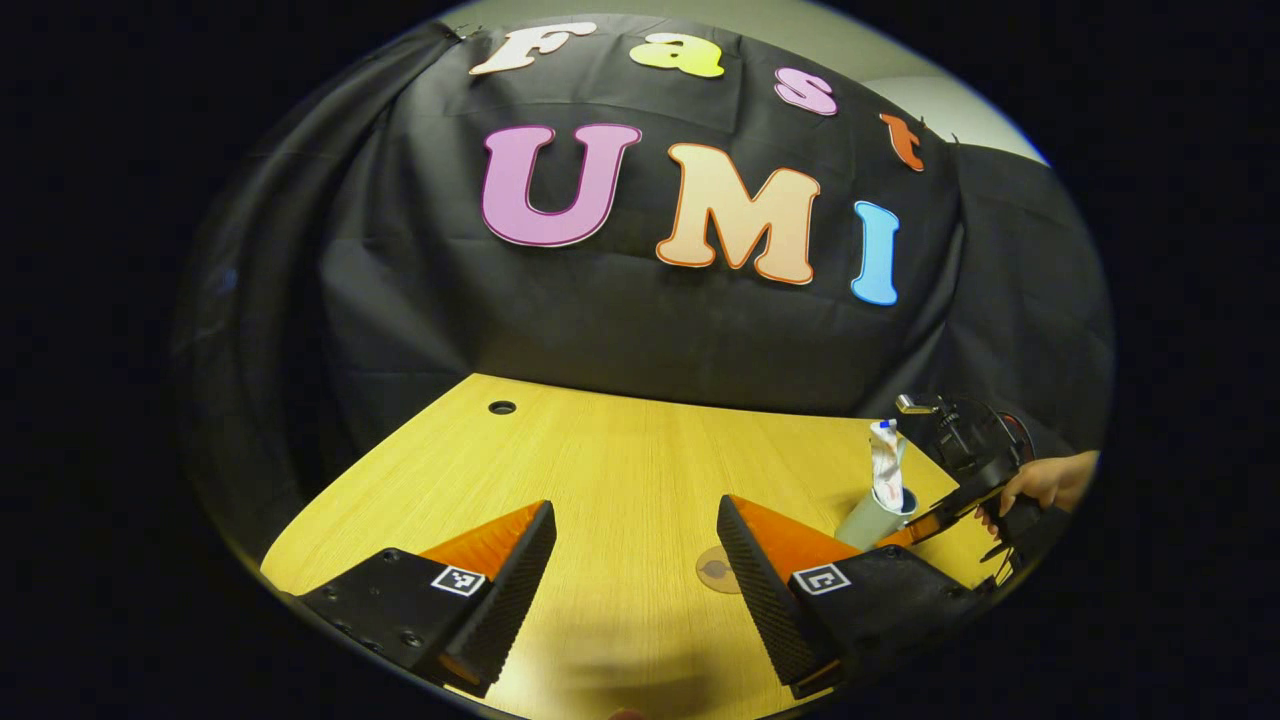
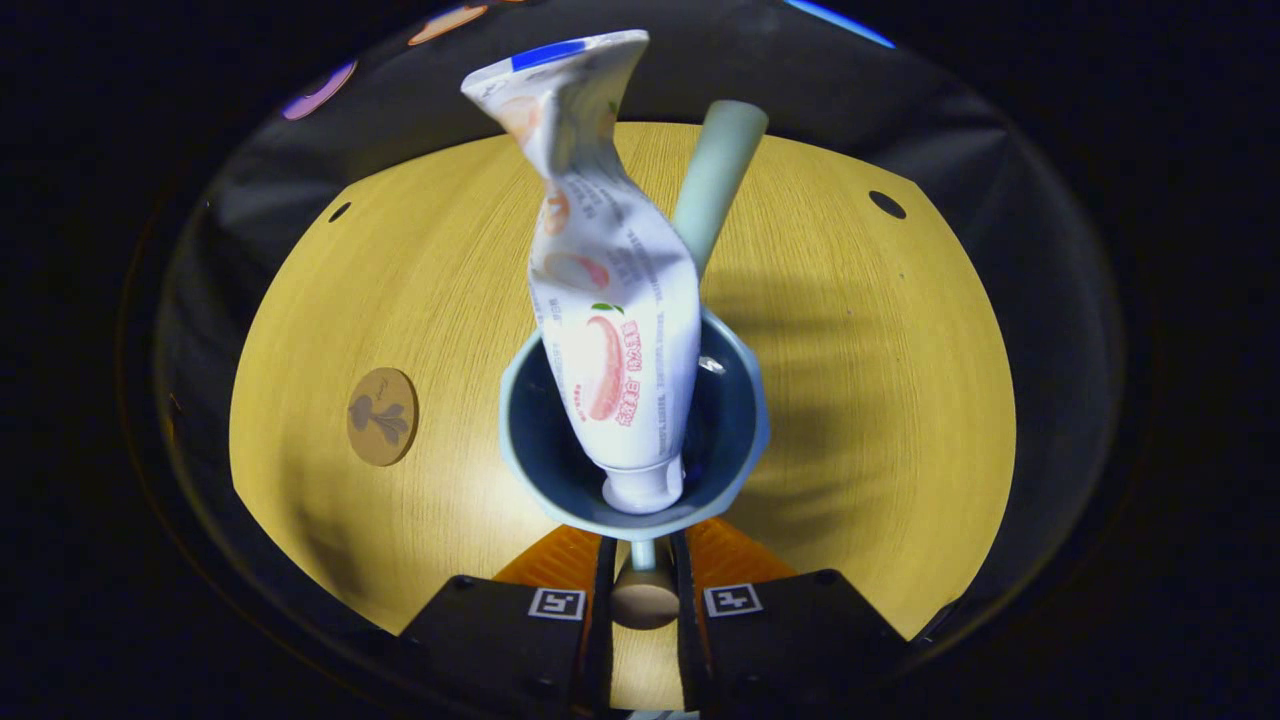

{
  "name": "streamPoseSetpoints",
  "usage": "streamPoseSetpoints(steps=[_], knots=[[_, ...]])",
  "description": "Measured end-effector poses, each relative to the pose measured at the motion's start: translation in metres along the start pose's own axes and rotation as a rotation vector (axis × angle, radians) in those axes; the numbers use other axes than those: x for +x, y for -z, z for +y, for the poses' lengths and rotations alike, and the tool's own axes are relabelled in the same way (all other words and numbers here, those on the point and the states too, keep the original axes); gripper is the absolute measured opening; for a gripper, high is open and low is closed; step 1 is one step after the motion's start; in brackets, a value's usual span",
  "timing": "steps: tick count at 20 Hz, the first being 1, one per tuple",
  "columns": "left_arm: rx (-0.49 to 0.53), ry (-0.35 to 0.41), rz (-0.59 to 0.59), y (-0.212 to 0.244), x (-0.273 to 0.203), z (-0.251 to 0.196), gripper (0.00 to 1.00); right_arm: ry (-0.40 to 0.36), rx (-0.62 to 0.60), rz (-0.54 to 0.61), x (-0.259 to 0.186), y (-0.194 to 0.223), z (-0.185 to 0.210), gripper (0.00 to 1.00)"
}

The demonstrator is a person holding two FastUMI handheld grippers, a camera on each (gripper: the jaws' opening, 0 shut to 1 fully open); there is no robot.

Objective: Put the toothbrush and toothpaste on the desktop into the cup, then pick up the cup and place it on the coaster on the desktop.

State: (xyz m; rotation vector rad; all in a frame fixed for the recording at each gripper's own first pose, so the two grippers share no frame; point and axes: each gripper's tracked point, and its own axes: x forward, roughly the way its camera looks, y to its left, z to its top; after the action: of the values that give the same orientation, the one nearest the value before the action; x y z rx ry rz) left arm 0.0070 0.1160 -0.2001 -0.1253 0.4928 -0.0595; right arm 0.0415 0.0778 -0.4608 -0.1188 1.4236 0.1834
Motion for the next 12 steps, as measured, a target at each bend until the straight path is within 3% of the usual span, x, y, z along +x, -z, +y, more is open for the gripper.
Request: streamPoseSetpoints(steps=[12], knots=[[-0.037, -0.031, -0.005, -0.004, -0.003, 0.029, 0.95, -0.069, -0.151, -0.025, -0.016, -0.011, 0.008, 0.29]])
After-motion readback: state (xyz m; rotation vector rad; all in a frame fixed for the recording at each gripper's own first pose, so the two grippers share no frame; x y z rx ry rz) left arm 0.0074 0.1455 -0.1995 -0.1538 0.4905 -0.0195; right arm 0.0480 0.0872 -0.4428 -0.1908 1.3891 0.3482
